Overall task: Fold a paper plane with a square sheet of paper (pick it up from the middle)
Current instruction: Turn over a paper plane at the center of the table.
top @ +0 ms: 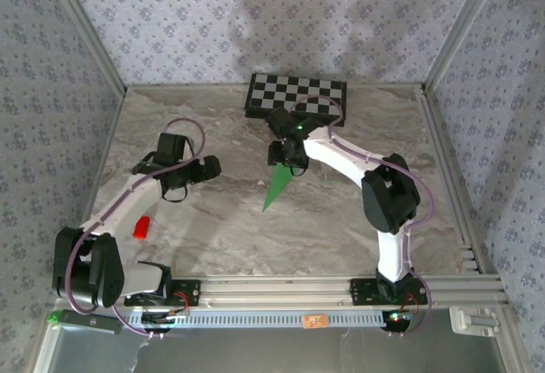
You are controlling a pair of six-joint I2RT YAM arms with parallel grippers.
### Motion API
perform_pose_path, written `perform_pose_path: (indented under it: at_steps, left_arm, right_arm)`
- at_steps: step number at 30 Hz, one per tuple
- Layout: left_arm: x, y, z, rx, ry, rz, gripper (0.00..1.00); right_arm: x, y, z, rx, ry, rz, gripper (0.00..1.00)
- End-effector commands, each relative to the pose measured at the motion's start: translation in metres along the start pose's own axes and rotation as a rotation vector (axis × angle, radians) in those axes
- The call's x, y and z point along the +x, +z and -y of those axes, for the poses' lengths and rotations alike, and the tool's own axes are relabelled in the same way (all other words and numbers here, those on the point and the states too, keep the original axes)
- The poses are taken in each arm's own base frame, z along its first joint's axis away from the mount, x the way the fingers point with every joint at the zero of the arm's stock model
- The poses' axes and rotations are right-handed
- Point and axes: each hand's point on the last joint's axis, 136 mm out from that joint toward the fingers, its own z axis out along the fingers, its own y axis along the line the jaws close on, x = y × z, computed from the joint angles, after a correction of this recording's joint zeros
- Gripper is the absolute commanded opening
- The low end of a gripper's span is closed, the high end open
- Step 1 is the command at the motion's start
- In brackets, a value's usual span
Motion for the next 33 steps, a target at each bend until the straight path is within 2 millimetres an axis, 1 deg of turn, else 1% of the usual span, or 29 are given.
perform_pose_path:
  at_steps: [1, 6, 8, 11, 15, 18, 25, 33]
  left_arm:
    - [-0.014, -0.016, -0.006, -0.022, -0.003, 0.049, 1.00]
    - [-0.014, -0.020, -0.013, -0.032, -0.021, 0.060, 1.00]
    - [-0.014, -0.020, -0.013, -0.034, -0.020, 0.061, 1.00]
    - [-0.013, -0.019, -0.013, -0.027, -0.021, 0.059, 1.00]
    - [-0.013, -0.018, -0.013, -0.027, -0.022, 0.060, 1.00]
    - [-0.013, -0.018, -0.013, -0.026, -0.021, 0.061, 1.00]
    - [-0.012, -0.016, -0.012, -0.019, -0.023, 0.052, 1.00]
    - [-0.011, -0.014, -0.012, -0.020, -0.023, 0.041, 1.00]
  right_arm:
    - [0.013, 0.007, 0.026, 0.249, 0.040, -0.018, 0.70]
    - [0.021, 0.022, 0.012, 0.302, 0.060, -0.048, 0.68]
    - [0.025, 0.028, 0.004, 0.301, 0.064, -0.063, 0.68]
    - [0.030, 0.036, -0.001, 0.313, 0.066, -0.082, 0.67]
    - [0.034, 0.036, 0.005, 0.375, 0.065, -0.065, 0.65]
    - [0.033, 0.033, 0.009, 0.400, 0.064, -0.044, 0.61]
    - [0.034, 0.037, 0.010, 0.400, 0.073, -0.047, 0.44]
    - [0.033, 0.040, 0.012, 0.396, 0.098, -0.054, 0.34]
